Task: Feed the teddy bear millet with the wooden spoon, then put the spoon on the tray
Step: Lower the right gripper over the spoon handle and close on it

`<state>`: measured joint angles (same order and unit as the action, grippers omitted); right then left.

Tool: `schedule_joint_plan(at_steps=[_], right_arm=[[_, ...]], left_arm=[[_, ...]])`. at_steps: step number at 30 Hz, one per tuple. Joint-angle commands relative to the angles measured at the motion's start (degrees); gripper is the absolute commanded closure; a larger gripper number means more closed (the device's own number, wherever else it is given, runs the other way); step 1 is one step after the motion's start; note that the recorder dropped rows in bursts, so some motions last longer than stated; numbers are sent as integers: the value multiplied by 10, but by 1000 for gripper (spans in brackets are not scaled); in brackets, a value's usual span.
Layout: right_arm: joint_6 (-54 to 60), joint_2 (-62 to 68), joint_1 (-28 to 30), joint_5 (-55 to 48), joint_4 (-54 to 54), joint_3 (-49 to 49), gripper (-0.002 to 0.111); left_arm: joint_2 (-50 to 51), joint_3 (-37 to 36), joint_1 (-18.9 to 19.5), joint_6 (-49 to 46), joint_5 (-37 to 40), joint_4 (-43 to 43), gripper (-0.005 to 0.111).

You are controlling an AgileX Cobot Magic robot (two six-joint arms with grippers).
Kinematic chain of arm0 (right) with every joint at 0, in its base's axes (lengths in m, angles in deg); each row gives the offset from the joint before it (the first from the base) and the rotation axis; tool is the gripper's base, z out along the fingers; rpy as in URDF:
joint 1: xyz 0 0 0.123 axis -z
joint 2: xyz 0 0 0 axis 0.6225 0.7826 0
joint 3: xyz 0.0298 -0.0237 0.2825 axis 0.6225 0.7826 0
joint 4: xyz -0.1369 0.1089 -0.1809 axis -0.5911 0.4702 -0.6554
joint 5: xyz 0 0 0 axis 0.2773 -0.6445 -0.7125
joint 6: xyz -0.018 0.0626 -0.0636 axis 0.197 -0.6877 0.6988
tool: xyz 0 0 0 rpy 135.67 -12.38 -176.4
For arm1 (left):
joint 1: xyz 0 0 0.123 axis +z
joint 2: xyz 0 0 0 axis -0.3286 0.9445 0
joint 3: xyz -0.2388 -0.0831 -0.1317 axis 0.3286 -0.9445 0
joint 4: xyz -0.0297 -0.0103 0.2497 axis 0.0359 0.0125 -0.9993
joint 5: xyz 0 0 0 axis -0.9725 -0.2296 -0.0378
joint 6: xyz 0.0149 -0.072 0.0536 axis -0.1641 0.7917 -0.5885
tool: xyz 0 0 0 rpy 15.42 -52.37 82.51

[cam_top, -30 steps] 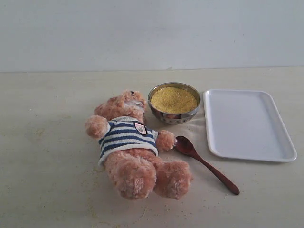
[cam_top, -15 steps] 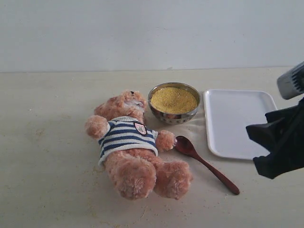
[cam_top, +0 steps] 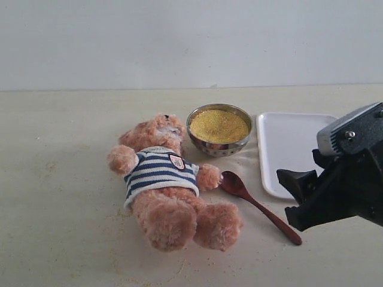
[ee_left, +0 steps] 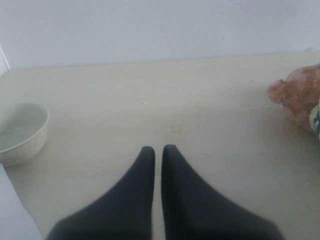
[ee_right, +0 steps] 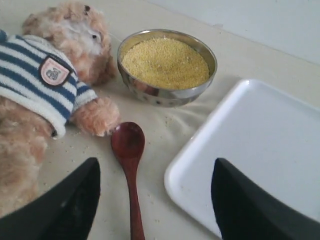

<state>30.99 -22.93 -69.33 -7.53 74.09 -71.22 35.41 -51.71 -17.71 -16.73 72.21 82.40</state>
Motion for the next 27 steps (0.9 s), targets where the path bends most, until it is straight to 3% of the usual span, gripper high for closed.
schedule_joint_plan(at_steps=[1,8,27], right_arm=[[12,37,0,51,20,5,45],[10,103,0,39,22,4,45],[-23,258,0,138,-2,2,48]], left_arm=[[-1,-2,2,-1,-8,4,102],[-1,-2,2,-1,-8,4,102],[-1,-2,2,-1,-8,4,102]])
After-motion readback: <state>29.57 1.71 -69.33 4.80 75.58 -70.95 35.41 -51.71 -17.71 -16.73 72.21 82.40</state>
